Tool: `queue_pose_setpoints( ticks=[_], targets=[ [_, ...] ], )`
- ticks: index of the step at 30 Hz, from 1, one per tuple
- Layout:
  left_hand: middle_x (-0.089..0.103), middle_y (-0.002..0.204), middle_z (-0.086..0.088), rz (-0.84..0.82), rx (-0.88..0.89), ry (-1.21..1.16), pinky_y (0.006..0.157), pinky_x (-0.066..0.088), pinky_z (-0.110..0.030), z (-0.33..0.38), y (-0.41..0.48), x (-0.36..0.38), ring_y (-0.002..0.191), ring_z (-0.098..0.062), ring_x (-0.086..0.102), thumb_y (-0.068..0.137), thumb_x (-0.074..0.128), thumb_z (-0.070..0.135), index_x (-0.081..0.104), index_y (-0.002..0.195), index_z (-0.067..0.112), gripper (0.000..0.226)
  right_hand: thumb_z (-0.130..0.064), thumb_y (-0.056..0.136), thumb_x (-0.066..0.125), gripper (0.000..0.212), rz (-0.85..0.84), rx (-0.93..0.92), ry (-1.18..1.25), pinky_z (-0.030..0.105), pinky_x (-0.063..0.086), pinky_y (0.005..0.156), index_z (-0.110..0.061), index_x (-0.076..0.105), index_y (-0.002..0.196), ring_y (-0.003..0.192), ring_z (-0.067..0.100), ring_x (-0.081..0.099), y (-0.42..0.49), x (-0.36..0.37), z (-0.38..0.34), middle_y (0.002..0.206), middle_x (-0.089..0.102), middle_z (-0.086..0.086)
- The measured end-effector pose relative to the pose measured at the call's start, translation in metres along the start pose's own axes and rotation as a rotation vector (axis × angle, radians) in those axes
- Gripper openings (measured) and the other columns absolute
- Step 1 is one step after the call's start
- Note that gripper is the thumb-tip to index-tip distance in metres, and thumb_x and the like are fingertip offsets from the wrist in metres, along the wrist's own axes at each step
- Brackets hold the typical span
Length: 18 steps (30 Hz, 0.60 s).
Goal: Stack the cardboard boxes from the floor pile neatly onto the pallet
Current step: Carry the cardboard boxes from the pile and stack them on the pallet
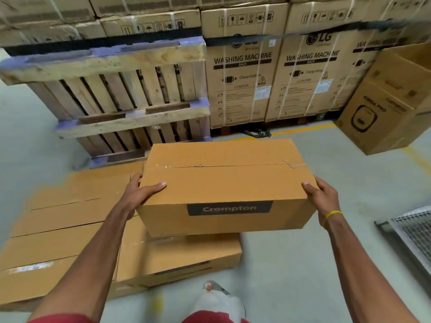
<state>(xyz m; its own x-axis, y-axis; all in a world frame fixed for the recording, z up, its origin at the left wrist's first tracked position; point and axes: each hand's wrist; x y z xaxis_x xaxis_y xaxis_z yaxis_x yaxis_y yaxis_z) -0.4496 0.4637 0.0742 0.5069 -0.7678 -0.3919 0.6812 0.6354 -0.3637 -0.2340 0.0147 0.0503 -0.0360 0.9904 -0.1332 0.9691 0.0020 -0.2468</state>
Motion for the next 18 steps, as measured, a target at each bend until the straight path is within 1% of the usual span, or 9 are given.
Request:
queue_pose_setpoints(
  ticks=[1,2,5,6,8,10,12,15,18],
  targets=[
    [0.055,0.138,-0.005,0.010,-0.002,-0.005,0.101,0.052,-0.049,0.007,0.011,0.002,0.119,-0.027,0.059,0.043,0.092,0.069,0.042,0.151,0.026,0.127,-0.012,0.094,0.066,0.027,-0.015,-0.016,-0.010,0.027,0.050,0.081,-0.016,0.070,0.120,0.090,0.008,0.065,0.011,0.003,-0.005,0.112,0.072,0.001],
    [0.054,0.140,-0.004,0.014,-0.006,-0.011,0.102,0.051,-0.048,0.013,0.022,0.006,0.120,-0.028,0.058,0.045,0.094,0.067,0.043,0.152,0.026,0.126,-0.014,0.094,0.066,0.028,-0.025,-0.026,-0.023,0.026,0.050,0.077,-0.015,0.070,0.121,0.089,0.006,0.064,0.022,0.007,-0.010,0.112,0.072,-0.001],
    [0.058,0.129,-0.004,0.019,0.022,-0.055,0.093,0.047,-0.039,0.033,0.054,0.020,0.118,-0.026,0.057,0.067,0.095,0.040,0.047,0.149,0.021,0.097,-0.018,0.094,0.067,0.029,-0.036,-0.053,-0.054,0.030,0.050,0.081,-0.016,0.070,0.123,0.093,0.010,0.065,0.058,0.018,-0.027,0.115,0.072,-0.001],
    [0.058,0.126,-0.003,0.032,0.025,-0.061,0.091,0.046,-0.038,0.039,0.066,0.023,0.116,-0.026,0.057,0.070,0.095,0.035,0.048,0.148,0.020,0.092,-0.018,0.094,0.067,0.027,-0.039,-0.061,-0.064,0.032,0.050,0.083,-0.017,0.071,0.121,0.095,0.012,0.066,0.070,0.023,-0.033,0.115,0.072,-0.001],
    [0.059,0.126,-0.002,0.047,0.026,-0.077,0.090,0.046,-0.037,0.050,0.087,0.026,0.115,-0.025,0.057,0.066,0.097,0.037,0.049,0.148,0.018,0.097,-0.019,0.095,0.066,0.024,-0.039,-0.077,-0.081,0.032,0.050,0.081,-0.018,0.070,0.119,0.097,0.017,0.065,0.093,0.033,-0.048,0.113,0.071,0.000],
    [0.059,0.128,-0.003,0.083,0.015,-0.105,0.090,0.047,-0.038,0.061,0.104,0.025,0.117,-0.026,0.058,0.063,0.099,0.039,0.048,0.147,0.017,0.101,-0.020,0.097,0.066,0.028,-0.048,-0.101,-0.085,0.030,0.048,0.077,-0.013,0.068,0.123,0.096,0.017,0.065,0.114,0.046,-0.064,0.114,0.070,0.003],
    [0.058,0.132,-0.004,0.125,-0.007,-0.149,0.090,0.048,-0.037,0.069,0.122,0.023,0.119,-0.026,0.058,0.063,0.099,0.039,0.045,0.145,0.016,0.101,-0.023,0.097,0.066,0.032,-0.068,-0.119,-0.105,0.029,0.048,0.076,-0.012,0.068,0.126,0.100,0.019,0.065,0.139,0.065,-0.078,0.117,0.070,0.003],
    [0.057,0.132,-0.005,0.179,0.002,-0.162,0.091,0.046,-0.037,0.079,0.145,0.015,0.119,-0.025,0.057,0.069,0.096,0.035,0.046,0.143,0.015,0.092,-0.025,0.096,0.067,0.034,-0.117,-0.138,-0.119,0.030,0.049,0.079,-0.013,0.067,0.128,0.103,0.020,0.065,0.175,0.098,-0.093,0.119,0.070,0.003],
    [0.057,0.132,-0.003,0.205,-0.011,-0.144,0.093,0.044,-0.037,0.091,0.180,-0.003,0.118,-0.023,0.055,0.074,0.092,0.031,0.047,0.150,0.017,0.089,-0.029,0.095,0.068,0.036,-0.165,-0.154,-0.118,0.033,0.050,0.086,-0.017,0.067,0.129,0.109,0.021,0.064,0.215,0.140,-0.107,0.121,0.070,0.001]
  ],
)
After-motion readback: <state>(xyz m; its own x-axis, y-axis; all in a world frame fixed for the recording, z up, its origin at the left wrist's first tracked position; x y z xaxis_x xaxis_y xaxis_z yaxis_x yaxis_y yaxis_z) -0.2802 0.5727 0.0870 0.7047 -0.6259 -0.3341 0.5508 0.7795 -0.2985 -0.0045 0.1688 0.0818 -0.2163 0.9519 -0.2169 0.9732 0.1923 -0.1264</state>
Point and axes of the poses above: each hand's wrist, its own y-axis towards the middle knuckle, its own x-axis out of the palm, z = x × y
